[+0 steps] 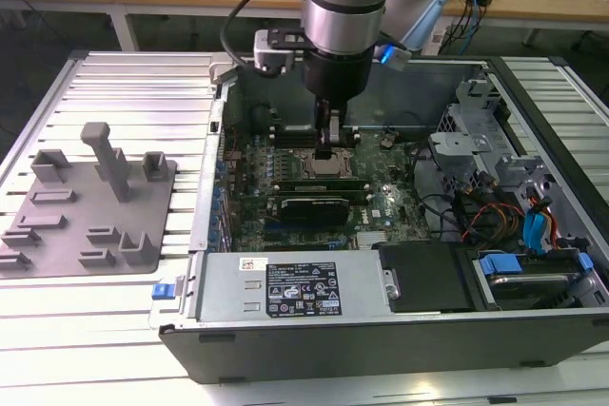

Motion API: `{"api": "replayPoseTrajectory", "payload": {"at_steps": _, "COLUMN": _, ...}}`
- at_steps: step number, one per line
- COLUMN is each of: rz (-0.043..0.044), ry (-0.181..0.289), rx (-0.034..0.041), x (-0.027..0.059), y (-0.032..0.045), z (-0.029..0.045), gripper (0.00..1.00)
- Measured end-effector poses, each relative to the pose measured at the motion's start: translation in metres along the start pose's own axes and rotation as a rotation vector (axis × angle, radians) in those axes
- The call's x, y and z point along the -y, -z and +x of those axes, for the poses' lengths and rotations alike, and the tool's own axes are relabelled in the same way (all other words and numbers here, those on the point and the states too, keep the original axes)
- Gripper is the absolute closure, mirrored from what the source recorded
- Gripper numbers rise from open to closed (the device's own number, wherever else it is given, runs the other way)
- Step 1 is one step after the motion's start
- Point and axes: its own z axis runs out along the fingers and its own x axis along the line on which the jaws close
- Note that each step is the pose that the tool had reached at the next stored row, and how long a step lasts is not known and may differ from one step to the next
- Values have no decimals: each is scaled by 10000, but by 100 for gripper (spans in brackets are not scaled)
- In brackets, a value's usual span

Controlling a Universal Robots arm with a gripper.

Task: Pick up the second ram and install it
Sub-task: 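Press down the second ram until it locks into place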

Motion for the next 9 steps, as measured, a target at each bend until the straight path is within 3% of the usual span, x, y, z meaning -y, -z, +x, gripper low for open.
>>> {"api": "replayPoseTrajectory", "payload": {"at_steps": 2, "rz": 0, "ry": 1, "rx": -1, "x": 106, "y": 1, "z": -2, "gripper": 92}}
{"api": "replayPoseTrajectory", "payload": {"at_steps": 9, "rz": 0, "ry": -1, "rx": 0, "x": 128, "y": 1, "z": -3, "gripper": 92}}
